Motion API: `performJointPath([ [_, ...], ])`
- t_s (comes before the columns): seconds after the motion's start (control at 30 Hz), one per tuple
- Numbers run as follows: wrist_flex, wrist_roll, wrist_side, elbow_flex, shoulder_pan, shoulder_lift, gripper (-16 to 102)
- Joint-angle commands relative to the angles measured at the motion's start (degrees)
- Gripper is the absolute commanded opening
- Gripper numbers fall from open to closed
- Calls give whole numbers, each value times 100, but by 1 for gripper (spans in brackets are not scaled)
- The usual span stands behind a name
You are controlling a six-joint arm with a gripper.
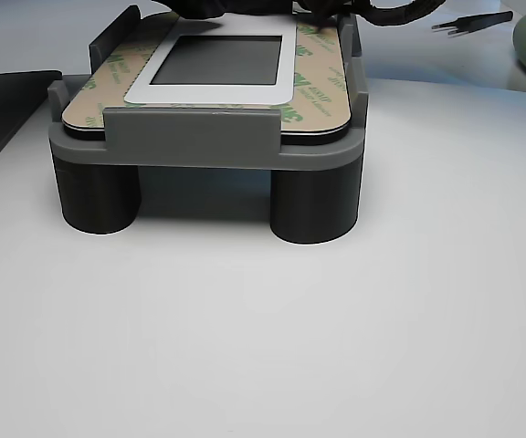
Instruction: Peel off protective film from adhesive tape.
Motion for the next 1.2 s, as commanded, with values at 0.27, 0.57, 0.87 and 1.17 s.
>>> performJointPath([
  [0.27, 105, -176, 62, -237, 88, 62, -11],
  [0.57, 62, -316, 105, -229, 97, 0, -11],
  [0.87, 79, -316, 105, -255, 97, -9, -11],
  [1.17, 9, -281, 70, -202, 97, 0, -11],
])
